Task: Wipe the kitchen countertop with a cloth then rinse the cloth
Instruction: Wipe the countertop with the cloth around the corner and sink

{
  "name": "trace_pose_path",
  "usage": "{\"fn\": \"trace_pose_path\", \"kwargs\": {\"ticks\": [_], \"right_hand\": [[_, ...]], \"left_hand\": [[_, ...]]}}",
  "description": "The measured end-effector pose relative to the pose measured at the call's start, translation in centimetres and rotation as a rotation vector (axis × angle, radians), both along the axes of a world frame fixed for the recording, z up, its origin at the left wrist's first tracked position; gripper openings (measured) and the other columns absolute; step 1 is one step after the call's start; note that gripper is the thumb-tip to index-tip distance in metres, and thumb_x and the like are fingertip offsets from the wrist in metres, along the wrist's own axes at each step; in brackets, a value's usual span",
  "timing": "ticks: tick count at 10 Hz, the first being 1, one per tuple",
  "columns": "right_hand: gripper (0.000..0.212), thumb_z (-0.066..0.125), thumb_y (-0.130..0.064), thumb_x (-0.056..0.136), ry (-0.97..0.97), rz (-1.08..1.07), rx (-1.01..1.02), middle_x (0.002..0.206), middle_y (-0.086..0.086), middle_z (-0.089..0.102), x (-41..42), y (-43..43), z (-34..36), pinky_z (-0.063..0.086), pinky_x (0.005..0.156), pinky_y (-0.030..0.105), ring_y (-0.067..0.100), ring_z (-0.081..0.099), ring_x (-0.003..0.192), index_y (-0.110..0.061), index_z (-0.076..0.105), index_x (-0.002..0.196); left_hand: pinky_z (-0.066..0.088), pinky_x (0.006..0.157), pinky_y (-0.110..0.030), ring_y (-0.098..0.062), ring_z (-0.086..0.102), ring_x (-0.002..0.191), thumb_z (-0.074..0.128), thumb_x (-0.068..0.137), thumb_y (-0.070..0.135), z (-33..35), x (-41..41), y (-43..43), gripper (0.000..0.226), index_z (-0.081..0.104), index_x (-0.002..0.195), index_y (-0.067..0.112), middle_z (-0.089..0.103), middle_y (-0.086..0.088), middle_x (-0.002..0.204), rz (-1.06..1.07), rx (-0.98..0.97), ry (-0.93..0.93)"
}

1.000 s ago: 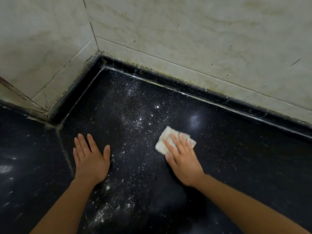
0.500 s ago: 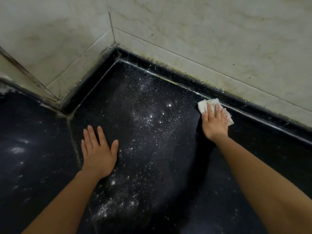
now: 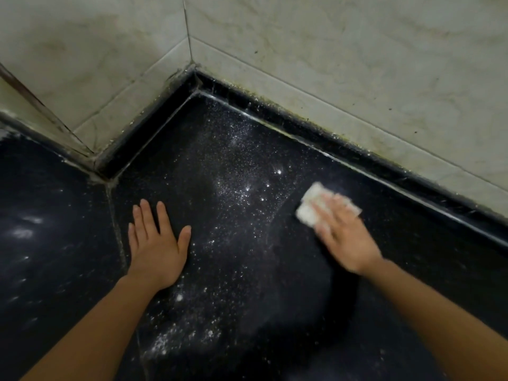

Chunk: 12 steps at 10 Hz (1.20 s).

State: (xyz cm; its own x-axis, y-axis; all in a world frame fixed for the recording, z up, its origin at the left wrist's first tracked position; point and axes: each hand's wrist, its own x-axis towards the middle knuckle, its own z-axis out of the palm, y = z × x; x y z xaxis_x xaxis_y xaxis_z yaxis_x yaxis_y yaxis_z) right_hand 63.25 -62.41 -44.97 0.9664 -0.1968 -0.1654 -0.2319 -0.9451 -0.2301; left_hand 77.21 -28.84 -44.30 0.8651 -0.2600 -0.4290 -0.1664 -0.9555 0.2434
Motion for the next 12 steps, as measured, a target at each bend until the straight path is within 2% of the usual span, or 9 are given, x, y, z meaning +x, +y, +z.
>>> {"fn": "trace_pose_path", "kwargs": {"ticks": [1,2,3,5,6,7,8,10,12], "right_hand": [[0.053,0.025,-0.043,0.101,0.007,-0.509,-0.003,0.159,0.008,0.012,4.2,-1.7,0.1,0.0,0.119,0.037,0.028,0.004,0.147,-0.024,0.022,0.15],[0.051,0.025,-0.034,0.102,-0.008,-0.774,0.067,0.16,0.01,0.007,8.9,1.1,0.1,-0.002,0.117,0.04,0.03,0.0,0.147,-0.023,0.017,0.152],[0.052,0.023,-0.034,0.102,-0.015,-0.716,0.109,0.16,0.008,0.004,12.0,4.5,-0.2,-0.002,0.118,0.04,0.027,-0.003,0.147,-0.023,0.012,0.152],[0.049,0.029,-0.042,0.101,-0.026,-0.03,0.162,0.159,-0.002,0.013,7.2,6.3,0.6,-0.001,0.118,0.029,0.017,0.002,0.147,-0.031,0.026,0.149],[0.051,0.029,-0.051,0.097,-0.014,0.059,0.157,0.156,-0.005,0.025,4.6,2.9,0.4,0.006,0.118,0.029,0.016,0.014,0.146,-0.036,0.034,0.145],[0.046,0.038,-0.037,0.101,-0.127,-0.407,0.145,0.156,0.006,0.027,5.5,0.6,0.2,0.006,0.119,0.033,0.023,0.017,0.145,-0.022,0.038,0.145],[0.047,0.032,-0.033,0.102,-0.109,-0.661,0.129,0.157,0.009,0.021,9.3,1.9,0.4,0.005,0.117,0.033,0.025,0.013,0.145,-0.019,0.034,0.146],[0.047,0.028,-0.035,0.102,-0.101,-0.576,0.21,0.159,0.005,0.017,17.2,6.2,0.6,0.005,0.117,0.033,0.024,0.009,0.145,-0.025,0.03,0.148],[0.044,0.036,-0.034,0.101,-0.072,-0.011,0.23,0.157,-0.003,0.022,13.0,8.2,0.4,0.005,0.116,0.029,0.019,0.01,0.147,-0.03,0.035,0.146]], "left_hand": [[-0.016,0.114,-0.04,-0.025,-0.031,0.14,0.01,0.093,0.055,-0.1,0.0,0.0,0.075,-0.021,0.147,0.012,-0.032,-0.014,0.152,0.004,0.001,-0.014],[-0.015,0.114,-0.039,-0.025,-0.03,0.14,0.011,0.093,0.055,-0.2,-0.1,0.0,0.075,-0.019,0.148,0.012,-0.031,-0.014,0.152,0.013,0.0,-0.026],[-0.016,0.114,-0.039,-0.025,-0.031,0.14,0.01,0.093,0.055,-0.2,0.0,-0.1,0.075,-0.02,0.147,0.012,-0.032,-0.014,0.152,0.016,0.0,-0.02],[-0.016,0.114,-0.039,-0.024,-0.032,0.139,0.008,0.093,0.056,-0.1,0.0,-0.1,0.075,-0.022,0.147,0.013,-0.035,-0.013,0.151,0.012,0.004,-0.004],[-0.015,0.115,-0.039,-0.025,-0.031,0.14,0.01,0.093,0.055,0.0,0.0,0.0,0.075,-0.02,0.147,0.012,-0.033,-0.013,0.151,0.019,-0.014,-0.014],[-0.015,0.115,-0.04,-0.025,-0.029,0.14,0.01,0.093,0.055,-0.1,-0.1,-0.1,0.076,-0.019,0.148,0.012,-0.031,-0.014,0.152,0.02,-0.027,-0.033],[-0.016,0.114,-0.039,-0.025,-0.03,0.14,0.009,0.093,0.055,-0.3,-0.1,0.0,0.075,-0.02,0.147,0.013,-0.032,-0.014,0.152,0.023,-0.021,-0.038],[-0.019,0.112,-0.037,-0.022,-0.035,0.137,0.007,0.092,0.055,-0.5,0.0,0.0,0.075,-0.023,0.146,0.013,-0.034,-0.013,0.15,0.02,-0.019,-0.041],[-0.017,0.113,-0.038,-0.023,-0.034,0.137,0.005,0.091,0.056,-0.4,0.1,0.1,0.075,-0.024,0.145,0.014,-0.035,-0.013,0.15,0.015,-0.019,-0.027]]}}
